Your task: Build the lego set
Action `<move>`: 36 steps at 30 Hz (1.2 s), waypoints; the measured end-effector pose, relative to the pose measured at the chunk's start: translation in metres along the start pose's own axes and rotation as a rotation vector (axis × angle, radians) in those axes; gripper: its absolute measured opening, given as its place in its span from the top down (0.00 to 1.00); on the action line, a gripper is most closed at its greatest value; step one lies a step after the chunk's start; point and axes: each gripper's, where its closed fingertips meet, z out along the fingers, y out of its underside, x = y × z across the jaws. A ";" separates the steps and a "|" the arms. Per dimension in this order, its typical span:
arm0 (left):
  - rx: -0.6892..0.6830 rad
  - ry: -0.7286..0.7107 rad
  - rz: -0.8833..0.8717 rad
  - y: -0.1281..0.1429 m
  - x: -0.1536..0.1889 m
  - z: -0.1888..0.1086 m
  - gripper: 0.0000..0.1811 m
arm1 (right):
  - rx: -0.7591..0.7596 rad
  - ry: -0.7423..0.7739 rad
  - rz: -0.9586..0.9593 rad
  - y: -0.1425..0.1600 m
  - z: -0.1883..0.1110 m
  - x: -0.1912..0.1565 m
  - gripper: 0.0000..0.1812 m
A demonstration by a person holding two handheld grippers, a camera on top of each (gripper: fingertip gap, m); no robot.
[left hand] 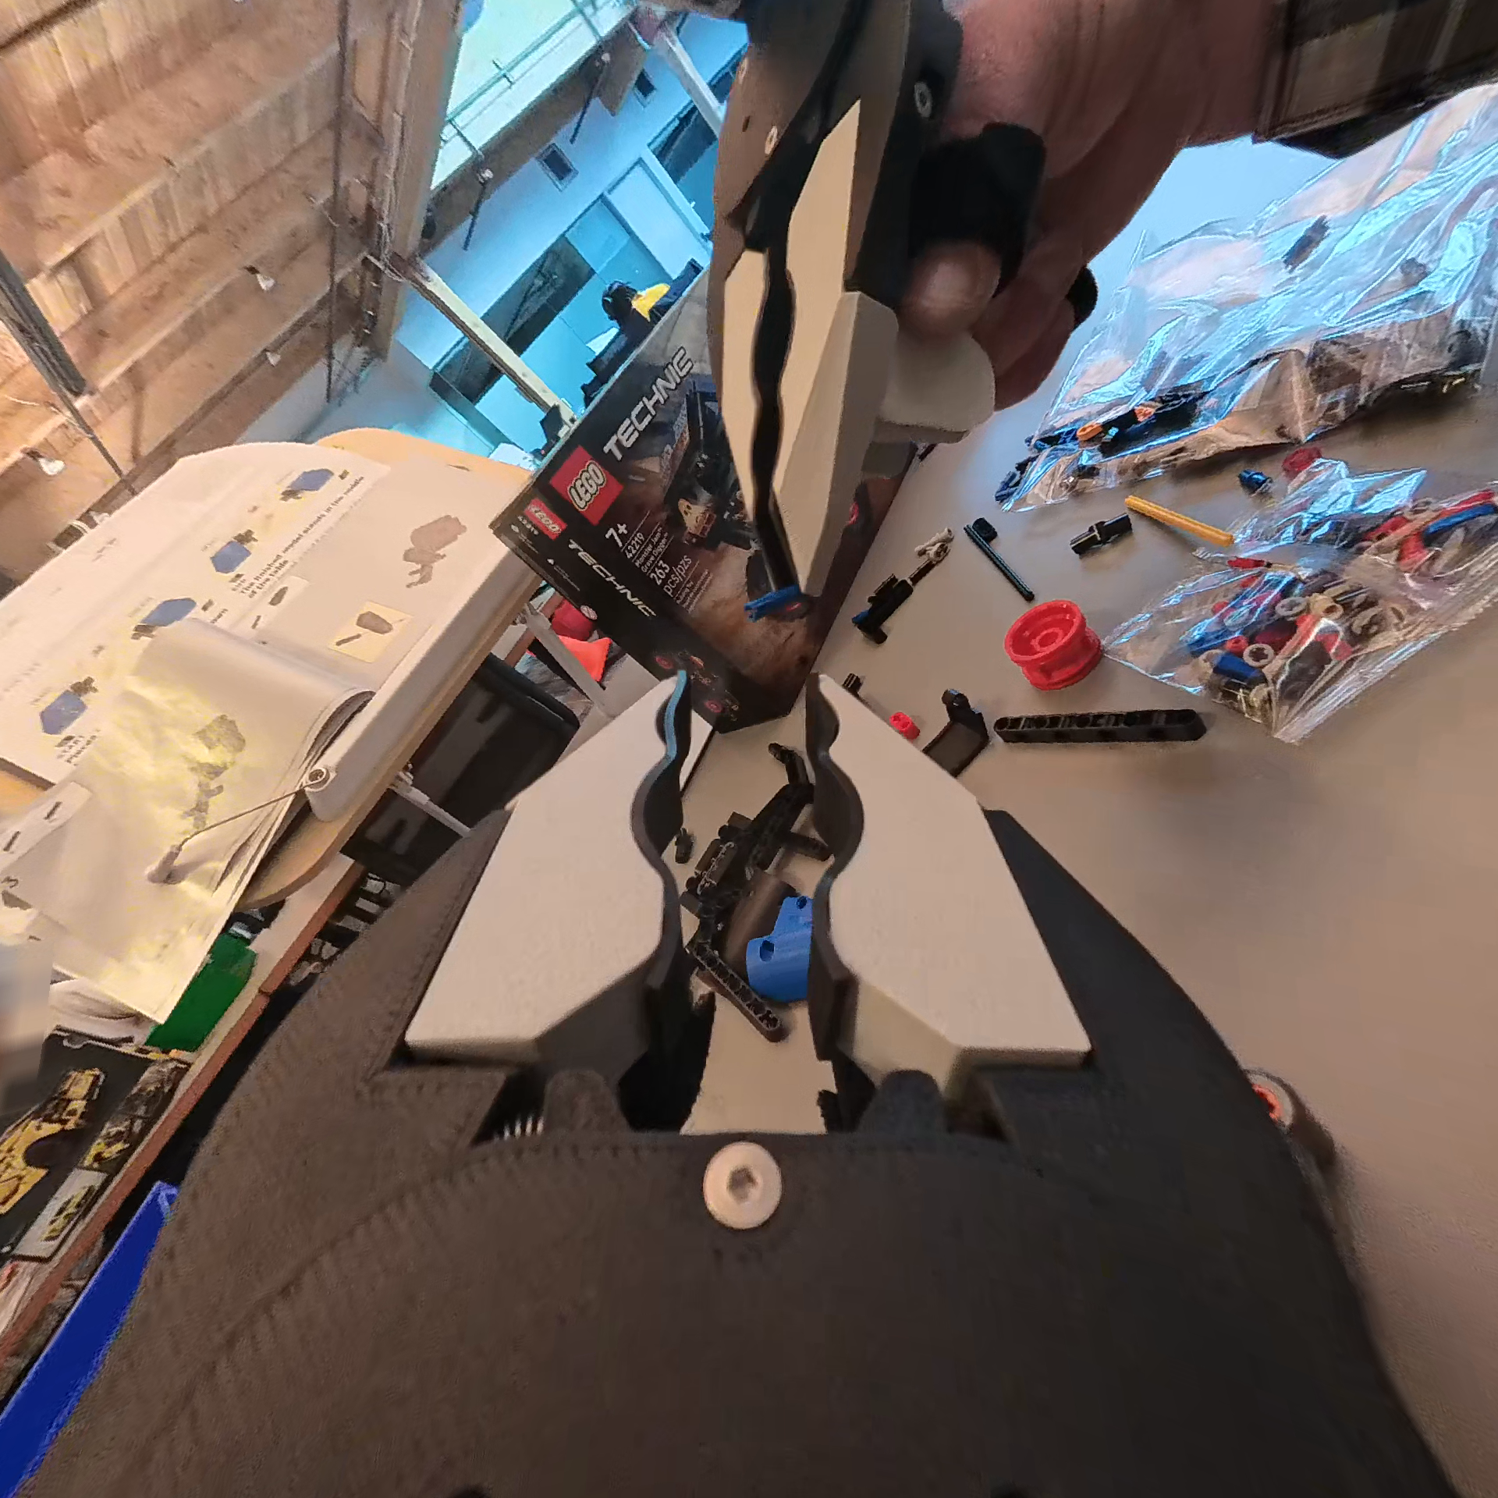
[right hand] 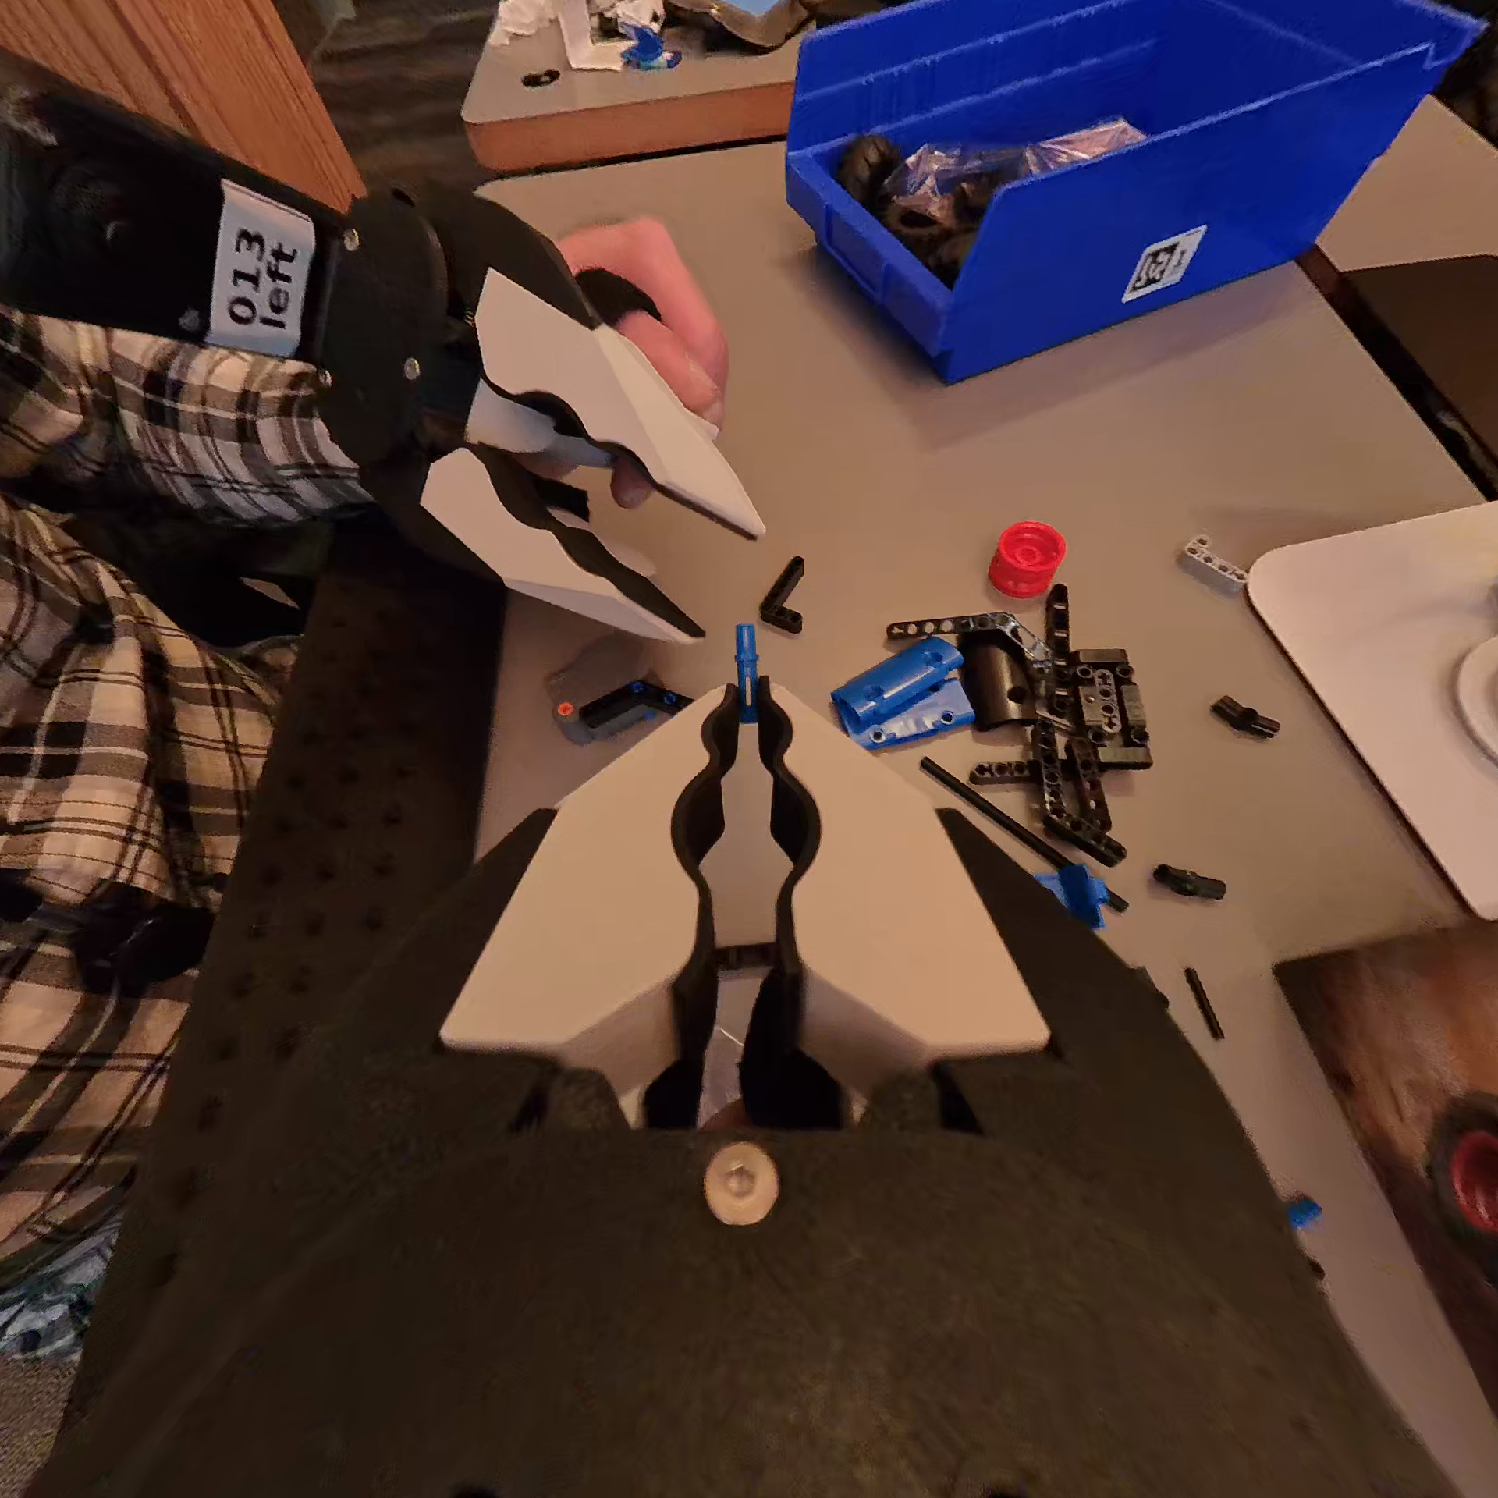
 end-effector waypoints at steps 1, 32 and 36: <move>0.002 0.001 0.004 -0.001 0.001 0.001 0.86 | 0.004 -0.012 0.004 -0.002 0.001 -0.002 0.99; 0.099 -0.121 -0.013 -0.027 -0.019 -0.006 0.99 | 0.346 -0.056 0.054 -0.055 0.008 -0.030 0.95; 0.108 -0.118 -0.036 -0.027 -0.020 -0.007 0.99 | 0.350 -0.042 0.049 -0.057 0.010 -0.029 0.98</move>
